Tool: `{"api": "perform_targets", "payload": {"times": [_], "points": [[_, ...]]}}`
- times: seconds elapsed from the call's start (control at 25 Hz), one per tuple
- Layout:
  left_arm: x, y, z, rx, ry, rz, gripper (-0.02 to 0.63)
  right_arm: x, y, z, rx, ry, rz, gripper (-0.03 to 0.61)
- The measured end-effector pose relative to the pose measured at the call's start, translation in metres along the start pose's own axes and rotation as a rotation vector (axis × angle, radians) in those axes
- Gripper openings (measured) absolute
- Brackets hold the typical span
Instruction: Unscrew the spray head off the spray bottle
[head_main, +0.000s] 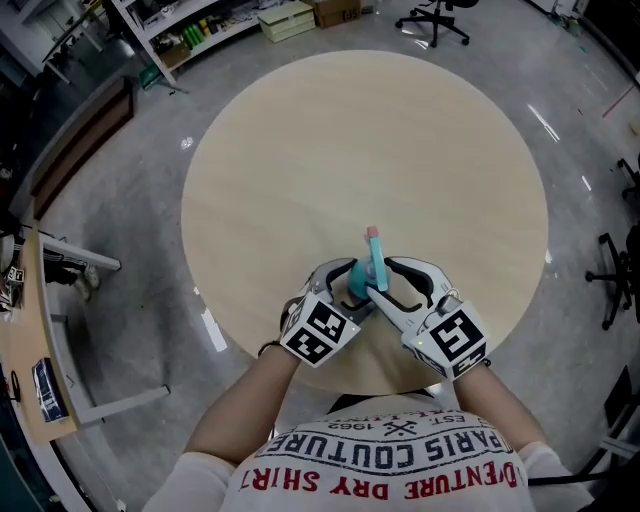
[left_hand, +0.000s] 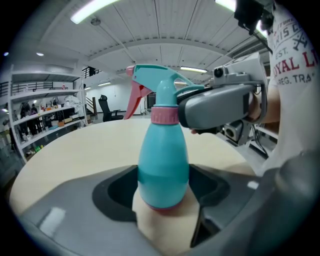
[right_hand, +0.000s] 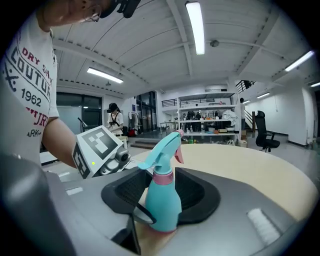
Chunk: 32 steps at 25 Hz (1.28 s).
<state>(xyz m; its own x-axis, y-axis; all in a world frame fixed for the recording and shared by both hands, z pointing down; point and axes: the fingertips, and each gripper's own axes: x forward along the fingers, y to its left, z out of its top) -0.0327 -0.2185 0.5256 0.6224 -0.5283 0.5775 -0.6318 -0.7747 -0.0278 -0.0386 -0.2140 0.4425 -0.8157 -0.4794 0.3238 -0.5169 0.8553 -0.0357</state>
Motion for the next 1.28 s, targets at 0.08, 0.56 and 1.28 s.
{"api": "perform_targets", "payload": {"times": [0.08,0.56,1.28], "points": [[0.0,-0.001,0.001,-0.007,-0.006,0.01,0.316,0.003,0.0,0.0,-0.004,0.0,-0.012,0.166],[-0.001,-0.004,-0.002,0.043,-0.003,-0.057,0.314,0.005,0.0,-0.003,-0.062,0.01,0.133,0.135],[-0.006,-0.014,-0.005,0.056,0.009,-0.177,0.314,-0.013,0.003,-0.002,0.043,-0.007,0.341,0.173]]}}
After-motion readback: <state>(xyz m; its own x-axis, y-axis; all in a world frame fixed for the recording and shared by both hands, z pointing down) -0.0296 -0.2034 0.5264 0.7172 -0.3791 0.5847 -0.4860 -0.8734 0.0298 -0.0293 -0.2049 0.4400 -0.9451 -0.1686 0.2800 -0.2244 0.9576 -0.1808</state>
